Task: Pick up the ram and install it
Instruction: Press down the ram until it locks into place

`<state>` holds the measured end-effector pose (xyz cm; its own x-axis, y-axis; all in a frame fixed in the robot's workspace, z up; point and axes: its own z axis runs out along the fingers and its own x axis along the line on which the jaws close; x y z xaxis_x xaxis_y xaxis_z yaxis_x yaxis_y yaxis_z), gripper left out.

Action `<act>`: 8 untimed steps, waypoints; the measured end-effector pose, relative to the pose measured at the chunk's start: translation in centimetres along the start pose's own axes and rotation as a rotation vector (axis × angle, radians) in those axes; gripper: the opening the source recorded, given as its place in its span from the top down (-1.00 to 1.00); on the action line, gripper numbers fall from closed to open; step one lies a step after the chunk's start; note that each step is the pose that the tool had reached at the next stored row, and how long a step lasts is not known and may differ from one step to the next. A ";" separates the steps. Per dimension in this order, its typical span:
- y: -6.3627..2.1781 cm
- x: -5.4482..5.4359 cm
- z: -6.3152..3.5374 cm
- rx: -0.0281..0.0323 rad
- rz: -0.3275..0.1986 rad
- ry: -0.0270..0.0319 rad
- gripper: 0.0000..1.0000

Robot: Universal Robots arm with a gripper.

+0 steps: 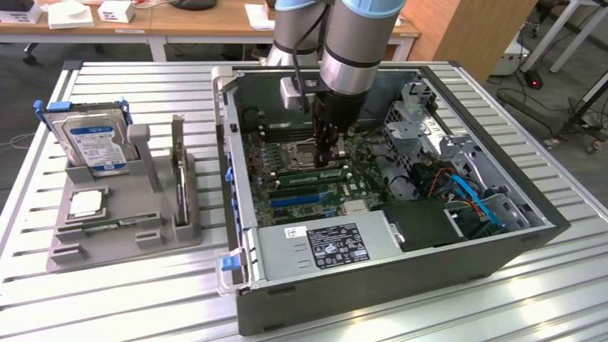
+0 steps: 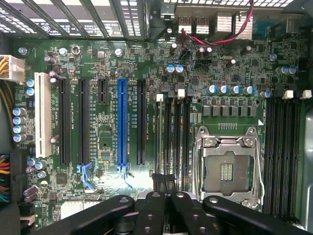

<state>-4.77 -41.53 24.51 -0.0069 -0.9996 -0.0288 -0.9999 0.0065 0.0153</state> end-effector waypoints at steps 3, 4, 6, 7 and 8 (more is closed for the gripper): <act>0.00 0.0 0.00 0.0000 0.000 0.0000 0.81; 0.00 0.0 0.00 0.0000 0.000 0.0001 0.81; -0.01 0.0 0.04 0.0001 0.000 -0.0002 0.81; -0.01 0.0 0.11 0.0001 0.000 -0.0002 0.81; -0.01 0.0 0.18 0.0001 0.000 -0.0001 0.81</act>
<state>-4.77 -41.53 24.33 -0.0070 -0.9996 -0.0289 -0.9999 0.0065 0.0152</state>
